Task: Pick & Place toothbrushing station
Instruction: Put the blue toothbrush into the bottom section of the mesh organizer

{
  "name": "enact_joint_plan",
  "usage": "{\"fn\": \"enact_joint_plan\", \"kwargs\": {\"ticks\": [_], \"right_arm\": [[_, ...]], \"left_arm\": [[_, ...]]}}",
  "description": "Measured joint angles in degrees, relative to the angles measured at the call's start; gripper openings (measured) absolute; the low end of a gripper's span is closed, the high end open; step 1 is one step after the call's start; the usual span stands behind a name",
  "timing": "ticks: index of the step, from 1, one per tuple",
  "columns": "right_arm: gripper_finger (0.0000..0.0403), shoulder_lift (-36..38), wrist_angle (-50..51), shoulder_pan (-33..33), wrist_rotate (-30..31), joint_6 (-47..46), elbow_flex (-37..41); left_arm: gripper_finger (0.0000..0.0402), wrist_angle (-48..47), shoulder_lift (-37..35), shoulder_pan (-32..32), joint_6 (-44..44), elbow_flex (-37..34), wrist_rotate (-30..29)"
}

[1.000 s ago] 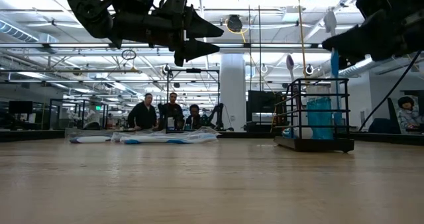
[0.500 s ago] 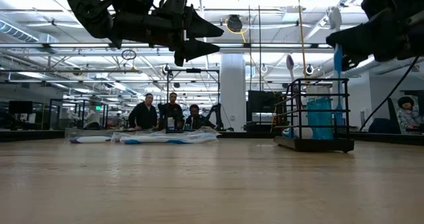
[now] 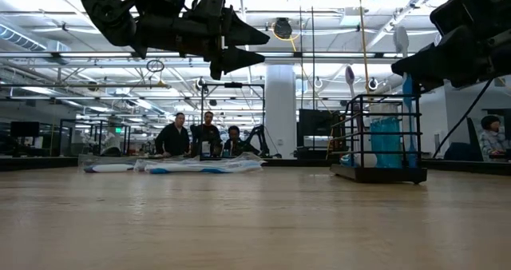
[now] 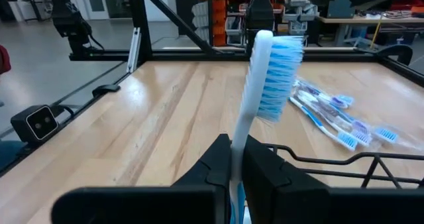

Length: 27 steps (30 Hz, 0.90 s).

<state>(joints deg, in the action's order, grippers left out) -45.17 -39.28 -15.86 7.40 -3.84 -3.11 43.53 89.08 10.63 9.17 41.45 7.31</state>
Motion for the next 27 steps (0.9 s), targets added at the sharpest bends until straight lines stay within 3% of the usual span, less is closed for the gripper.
{"fn": "enact_joint_plan", "kwargs": {"ticks": [9,27], "right_arm": [[0.0031,-0.48,-0.14,0.02,0.02,-1.59,0.02],[0.011,-0.48,-2.52,0.0,0.0,-2.51,0.07]], "left_arm": [[0.0269,0.0,0.0,0.0,0.02,0.0,0.0],[0.0269,-0.02,0.0,0.0,0.04,0.0,0.02]]}}
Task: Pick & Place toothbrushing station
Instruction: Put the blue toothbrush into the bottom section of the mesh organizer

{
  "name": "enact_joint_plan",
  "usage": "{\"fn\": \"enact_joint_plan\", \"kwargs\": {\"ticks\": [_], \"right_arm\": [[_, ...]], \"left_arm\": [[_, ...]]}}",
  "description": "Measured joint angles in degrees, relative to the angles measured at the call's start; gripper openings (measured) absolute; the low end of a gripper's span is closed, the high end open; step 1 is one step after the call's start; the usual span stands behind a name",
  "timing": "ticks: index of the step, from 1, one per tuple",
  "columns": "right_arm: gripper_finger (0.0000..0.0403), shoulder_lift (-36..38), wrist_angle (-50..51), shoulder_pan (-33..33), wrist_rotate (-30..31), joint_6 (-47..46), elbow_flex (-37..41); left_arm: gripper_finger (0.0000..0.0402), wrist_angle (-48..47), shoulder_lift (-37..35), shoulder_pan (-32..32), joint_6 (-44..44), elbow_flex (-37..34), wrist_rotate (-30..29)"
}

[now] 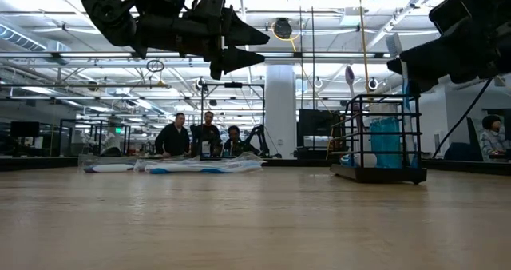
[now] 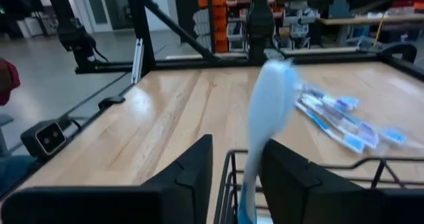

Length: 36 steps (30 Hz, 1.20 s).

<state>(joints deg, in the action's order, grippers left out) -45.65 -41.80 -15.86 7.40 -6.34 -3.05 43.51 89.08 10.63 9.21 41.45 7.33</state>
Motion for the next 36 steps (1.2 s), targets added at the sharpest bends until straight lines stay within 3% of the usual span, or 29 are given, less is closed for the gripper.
{"fn": "enact_joint_plan", "kwargs": {"ticks": [16,29,36], "right_arm": [[0.0141,2.53,-7.7,0.0,0.44,8.23,0.0],[0.0135,2.54,6.01,0.0,0.04,-0.03,0.0],[0.0134,2.54,8.23,0.0,0.07,-0.04,0.0]], "left_arm": [[0.0269,-0.03,0.0,0.0,0.1,0.0,0.03],[0.0269,-0.11,0.0,0.0,0.07,0.0,0.04],[0.0269,-0.13,0.0,0.0,0.02,0.0,0.04]]}}
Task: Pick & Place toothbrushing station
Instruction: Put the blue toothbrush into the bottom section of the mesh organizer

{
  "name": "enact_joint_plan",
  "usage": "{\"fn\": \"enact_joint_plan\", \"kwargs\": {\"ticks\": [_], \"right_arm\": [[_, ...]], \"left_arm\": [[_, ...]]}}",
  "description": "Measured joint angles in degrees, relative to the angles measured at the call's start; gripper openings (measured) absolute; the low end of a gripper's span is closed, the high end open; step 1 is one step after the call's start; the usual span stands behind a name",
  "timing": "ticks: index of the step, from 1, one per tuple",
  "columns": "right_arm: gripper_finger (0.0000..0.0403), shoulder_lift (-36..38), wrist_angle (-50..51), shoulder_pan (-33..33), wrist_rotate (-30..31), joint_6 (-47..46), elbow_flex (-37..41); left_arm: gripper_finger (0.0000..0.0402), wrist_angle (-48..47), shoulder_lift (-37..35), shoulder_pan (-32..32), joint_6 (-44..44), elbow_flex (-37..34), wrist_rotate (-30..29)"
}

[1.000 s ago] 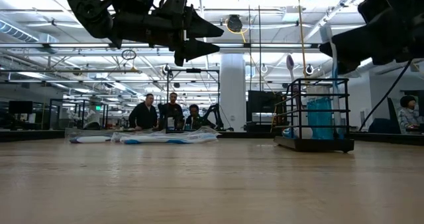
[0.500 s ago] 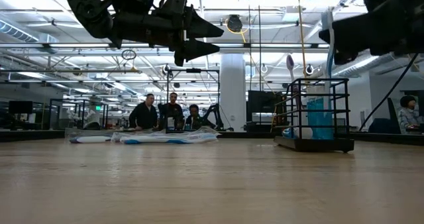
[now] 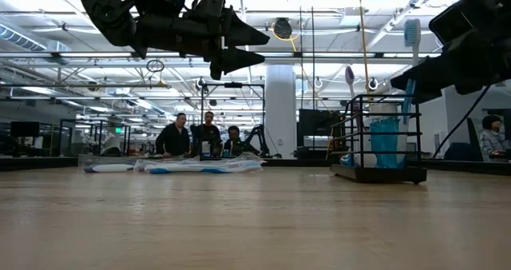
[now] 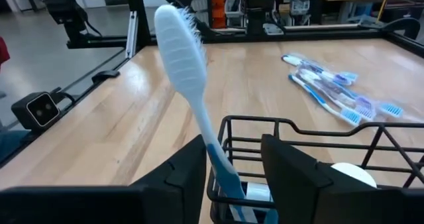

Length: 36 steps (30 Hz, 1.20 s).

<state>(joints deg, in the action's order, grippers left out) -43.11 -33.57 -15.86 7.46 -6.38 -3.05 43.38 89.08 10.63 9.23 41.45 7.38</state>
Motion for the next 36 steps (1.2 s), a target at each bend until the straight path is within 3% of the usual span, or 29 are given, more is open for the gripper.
{"fn": "enact_joint_plan", "kwargs": {"ticks": [20,36], "right_arm": [[0.0141,1.86,3.27,0.0,0.12,-0.03,0.0],[0.014,11.91,14.17,0.02,0.0,-1.54,0.0]], "left_arm": [[0.0269,-0.39,0.0,0.0,0.17,0.01,0.01],[0.0269,-0.39,0.0,0.0,0.07,0.01,0.02]]}}
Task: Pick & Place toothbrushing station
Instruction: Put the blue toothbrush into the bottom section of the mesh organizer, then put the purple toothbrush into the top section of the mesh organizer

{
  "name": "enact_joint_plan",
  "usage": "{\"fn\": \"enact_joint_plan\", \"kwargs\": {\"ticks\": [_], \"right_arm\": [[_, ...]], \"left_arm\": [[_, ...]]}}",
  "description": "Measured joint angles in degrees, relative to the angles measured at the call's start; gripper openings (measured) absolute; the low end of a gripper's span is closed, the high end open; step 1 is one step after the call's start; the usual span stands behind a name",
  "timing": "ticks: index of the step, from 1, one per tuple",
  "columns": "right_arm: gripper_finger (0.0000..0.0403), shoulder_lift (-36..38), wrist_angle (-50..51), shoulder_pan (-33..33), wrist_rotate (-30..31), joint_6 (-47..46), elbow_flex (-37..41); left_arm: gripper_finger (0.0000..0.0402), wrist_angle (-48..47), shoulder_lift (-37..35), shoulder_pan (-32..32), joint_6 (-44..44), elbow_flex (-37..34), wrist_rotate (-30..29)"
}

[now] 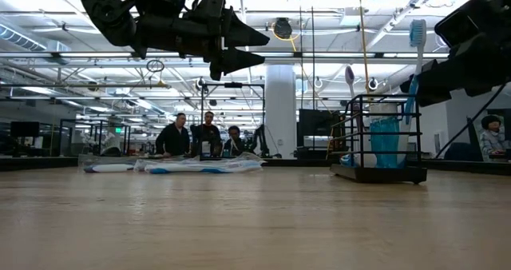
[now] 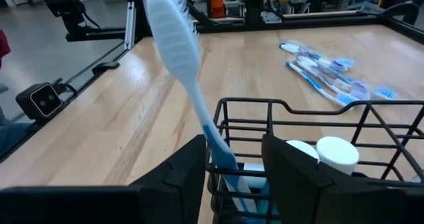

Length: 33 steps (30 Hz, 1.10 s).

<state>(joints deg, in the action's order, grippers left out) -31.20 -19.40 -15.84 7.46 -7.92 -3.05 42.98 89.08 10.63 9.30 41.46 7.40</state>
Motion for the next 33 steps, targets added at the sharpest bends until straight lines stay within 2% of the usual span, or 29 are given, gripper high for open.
{"fn": "enact_joint_plan", "kwargs": {"ticks": [25,33], "right_arm": [[0.0135,11.56,14.65,0.01,0.04,-0.85,-0.12],[0.0134,15.12,22.63,0.01,1.86,0.82,-3.89]], "left_arm": [[0.0269,0.02,0.0,0.0,-0.09,0.0,-0.02],[0.0269,0.02,0.0,0.0,-0.07,0.02,-0.02]]}}
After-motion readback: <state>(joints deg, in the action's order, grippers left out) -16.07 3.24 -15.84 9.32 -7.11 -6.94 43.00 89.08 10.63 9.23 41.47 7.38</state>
